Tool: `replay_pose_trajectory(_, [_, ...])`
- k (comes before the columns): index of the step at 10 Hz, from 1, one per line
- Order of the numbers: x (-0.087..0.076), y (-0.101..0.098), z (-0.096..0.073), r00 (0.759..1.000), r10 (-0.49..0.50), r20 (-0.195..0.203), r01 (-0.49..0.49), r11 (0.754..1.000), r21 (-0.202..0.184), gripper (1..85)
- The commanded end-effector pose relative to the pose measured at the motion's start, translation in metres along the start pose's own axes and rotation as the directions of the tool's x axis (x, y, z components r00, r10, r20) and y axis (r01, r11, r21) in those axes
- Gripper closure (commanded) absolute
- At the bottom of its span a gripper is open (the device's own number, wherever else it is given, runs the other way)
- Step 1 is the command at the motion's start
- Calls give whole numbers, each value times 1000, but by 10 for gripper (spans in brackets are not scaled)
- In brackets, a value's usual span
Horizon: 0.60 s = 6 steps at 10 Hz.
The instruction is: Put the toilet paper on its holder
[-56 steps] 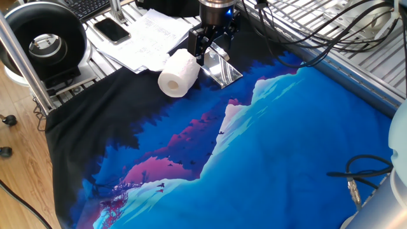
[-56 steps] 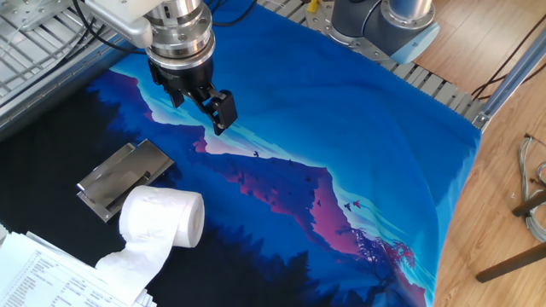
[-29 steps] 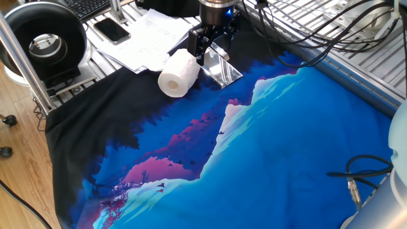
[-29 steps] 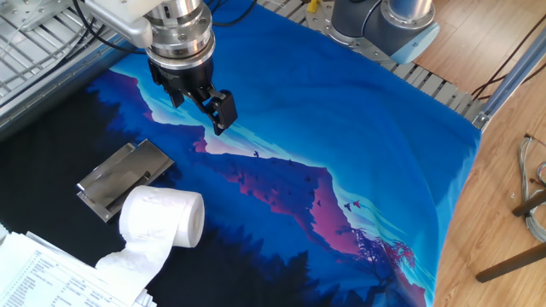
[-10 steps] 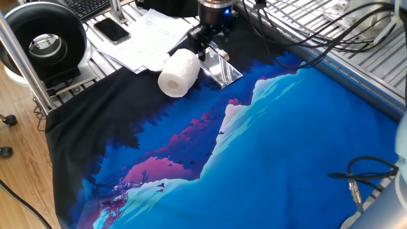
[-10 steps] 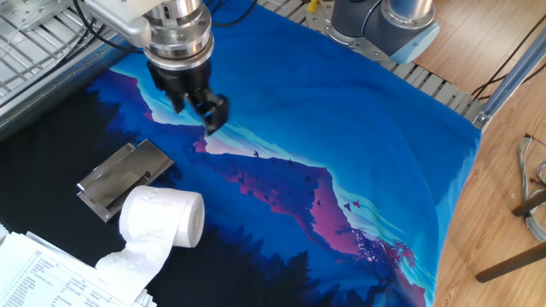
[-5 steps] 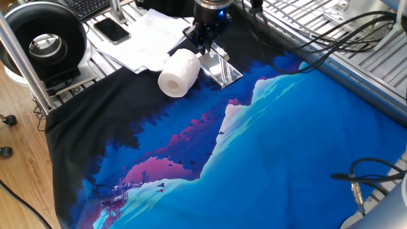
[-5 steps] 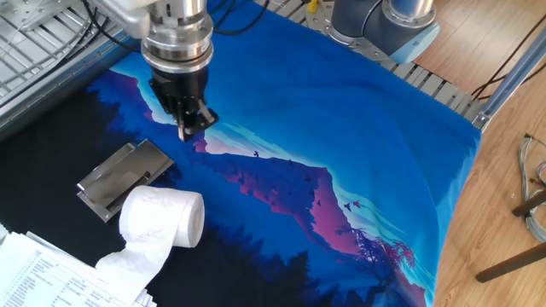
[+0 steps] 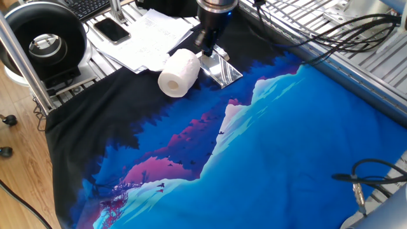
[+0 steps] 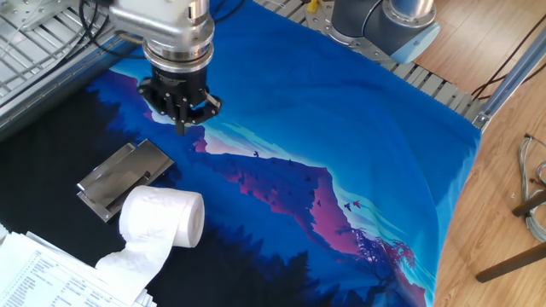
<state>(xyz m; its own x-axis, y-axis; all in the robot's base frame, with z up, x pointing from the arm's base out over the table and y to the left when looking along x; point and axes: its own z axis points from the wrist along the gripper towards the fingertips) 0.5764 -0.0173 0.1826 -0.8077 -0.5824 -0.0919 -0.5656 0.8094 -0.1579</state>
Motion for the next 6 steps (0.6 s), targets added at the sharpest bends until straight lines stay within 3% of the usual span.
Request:
replay_pose_trajectory(1, [2, -7, 0, 927, -376, -3, 376, 927, 1, 783])
replay_pose_trajectory(2, [5, -10, 0, 881, -473, -10, 473, 881, -5, 720])
replay_pose_trajectory(3, [8, -17, 3, 808, -589, -20, 589, 808, -5, 613])
replay_pose_trajectory(4, [6, -16, 6, 743, -669, 1, 669, 743, -15, 497])
replay_pose_trajectory(6, [-2, -7, 13, 585, -808, 72, 811, 585, -21, 330])
